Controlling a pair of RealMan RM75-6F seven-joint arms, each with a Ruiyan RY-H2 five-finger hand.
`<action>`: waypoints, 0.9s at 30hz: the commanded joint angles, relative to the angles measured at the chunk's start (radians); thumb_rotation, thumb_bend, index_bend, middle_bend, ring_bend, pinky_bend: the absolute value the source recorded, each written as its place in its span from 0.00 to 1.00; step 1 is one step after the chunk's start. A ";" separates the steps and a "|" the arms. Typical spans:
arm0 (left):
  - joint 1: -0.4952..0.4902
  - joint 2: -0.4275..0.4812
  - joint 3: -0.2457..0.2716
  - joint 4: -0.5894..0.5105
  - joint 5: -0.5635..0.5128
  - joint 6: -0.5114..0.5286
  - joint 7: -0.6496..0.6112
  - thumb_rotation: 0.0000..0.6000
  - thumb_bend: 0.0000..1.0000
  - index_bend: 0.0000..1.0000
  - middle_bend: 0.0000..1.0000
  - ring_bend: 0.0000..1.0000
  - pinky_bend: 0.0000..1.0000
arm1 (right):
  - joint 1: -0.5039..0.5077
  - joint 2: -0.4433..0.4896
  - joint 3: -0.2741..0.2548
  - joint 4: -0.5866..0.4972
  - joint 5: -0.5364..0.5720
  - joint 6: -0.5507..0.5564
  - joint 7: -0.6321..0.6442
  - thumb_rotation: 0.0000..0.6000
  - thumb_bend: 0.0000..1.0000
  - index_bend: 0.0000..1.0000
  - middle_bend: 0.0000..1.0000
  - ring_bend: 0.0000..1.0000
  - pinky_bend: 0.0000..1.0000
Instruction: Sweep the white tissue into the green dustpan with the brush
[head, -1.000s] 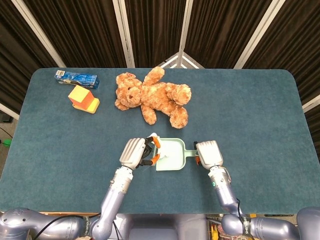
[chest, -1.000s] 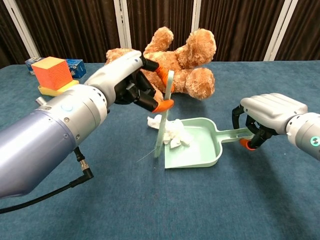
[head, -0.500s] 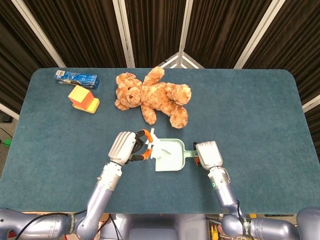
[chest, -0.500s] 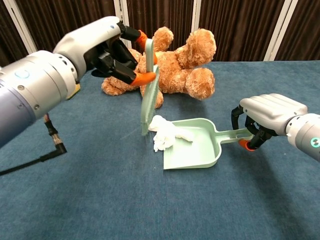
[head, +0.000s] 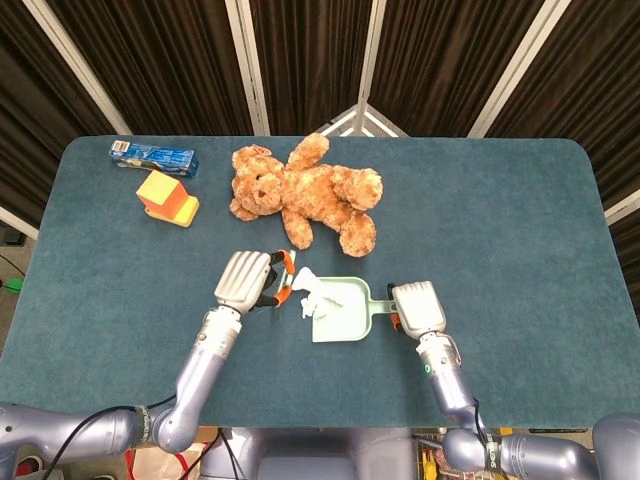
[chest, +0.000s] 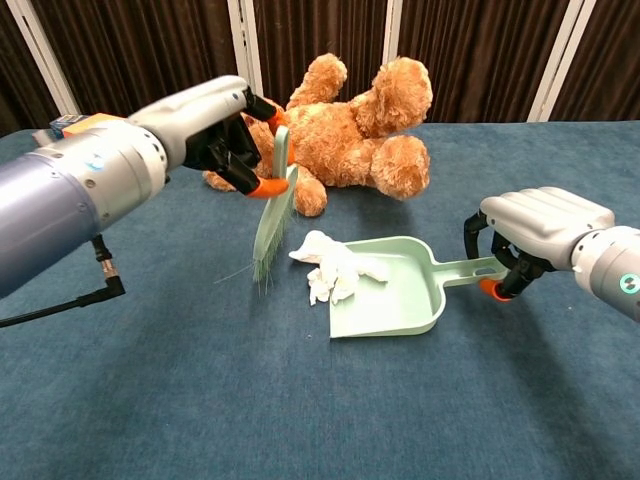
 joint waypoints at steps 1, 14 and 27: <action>-0.046 -0.035 -0.007 0.042 -0.051 -0.013 0.070 1.00 0.63 0.82 1.00 1.00 1.00 | -0.001 0.001 -0.001 0.002 0.001 -0.002 0.003 1.00 0.49 0.62 0.86 0.87 0.90; -0.093 -0.126 0.008 0.010 -0.042 0.001 0.062 1.00 0.63 0.82 1.00 1.00 1.00 | -0.001 -0.001 -0.008 0.001 -0.006 -0.001 0.002 1.00 0.49 0.62 0.86 0.87 0.90; -0.086 -0.126 0.018 -0.104 -0.007 0.023 0.029 1.00 0.63 0.82 1.00 1.00 1.00 | -0.007 -0.004 -0.016 -0.019 -0.010 0.017 -0.015 1.00 0.49 0.62 0.86 0.87 0.90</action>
